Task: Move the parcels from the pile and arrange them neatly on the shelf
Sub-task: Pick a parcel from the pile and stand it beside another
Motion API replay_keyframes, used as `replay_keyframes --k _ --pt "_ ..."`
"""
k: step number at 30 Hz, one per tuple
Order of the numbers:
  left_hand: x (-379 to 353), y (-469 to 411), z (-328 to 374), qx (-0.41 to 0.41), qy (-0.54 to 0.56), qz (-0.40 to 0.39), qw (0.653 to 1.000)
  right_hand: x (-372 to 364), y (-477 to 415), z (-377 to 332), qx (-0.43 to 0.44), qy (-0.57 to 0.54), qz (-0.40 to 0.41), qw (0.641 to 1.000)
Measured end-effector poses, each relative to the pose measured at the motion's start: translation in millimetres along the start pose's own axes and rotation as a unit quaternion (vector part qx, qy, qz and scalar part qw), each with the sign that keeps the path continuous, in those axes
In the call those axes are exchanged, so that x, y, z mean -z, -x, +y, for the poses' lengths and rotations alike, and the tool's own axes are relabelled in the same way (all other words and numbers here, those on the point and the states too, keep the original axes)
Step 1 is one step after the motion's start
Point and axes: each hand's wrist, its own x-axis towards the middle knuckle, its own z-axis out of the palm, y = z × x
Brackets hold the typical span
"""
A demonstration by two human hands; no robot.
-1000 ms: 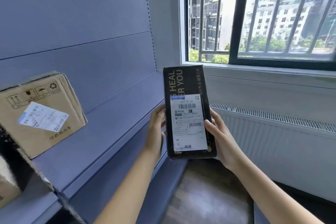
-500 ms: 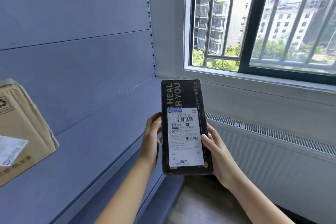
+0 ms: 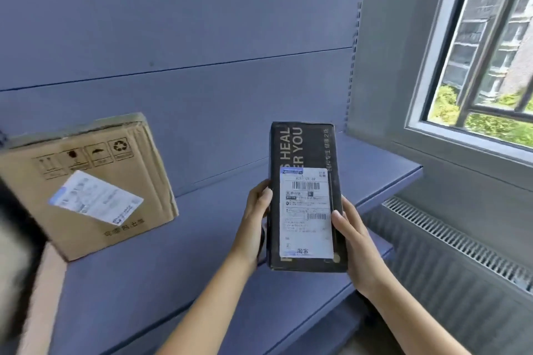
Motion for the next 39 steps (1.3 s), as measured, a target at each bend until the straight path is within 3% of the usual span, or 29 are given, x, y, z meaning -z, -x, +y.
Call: replay_keyframes --k 7,17,22,32,34,39 --pt "41.3 15.7 22.7 -0.045 -0.02 0.173 0.984 -39.5 -62.1 10.0 -0.035 -0.015 -0.186 0.982" --pt "41.9 39.5 24.2 -0.075 -0.045 0.257 0.962 -50.9 -80.4 24.1 -0.034 0.014 -0.31 0.95" --pt "43.2 40.5 15.2 -0.069 -0.026 0.289 0.955 -59.8 -78.1 40.0 -0.026 0.038 -0.308 0.95" --pt "30.5 28.9 18.6 -0.006 -0.028 0.304 0.952 -92.5 -69.3 53.0 -0.045 0.036 -0.192 0.98" --pt "41.0 16.0 14.5 0.002 -0.023 0.335 0.942 -101.6 -76.3 57.4 -0.054 0.033 -0.181 0.982" --pt "66.7 -13.2 15.4 -0.028 -0.18 0.4 0.898 -119.2 -110.6 63.3 -0.024 0.06 -0.173 0.983"
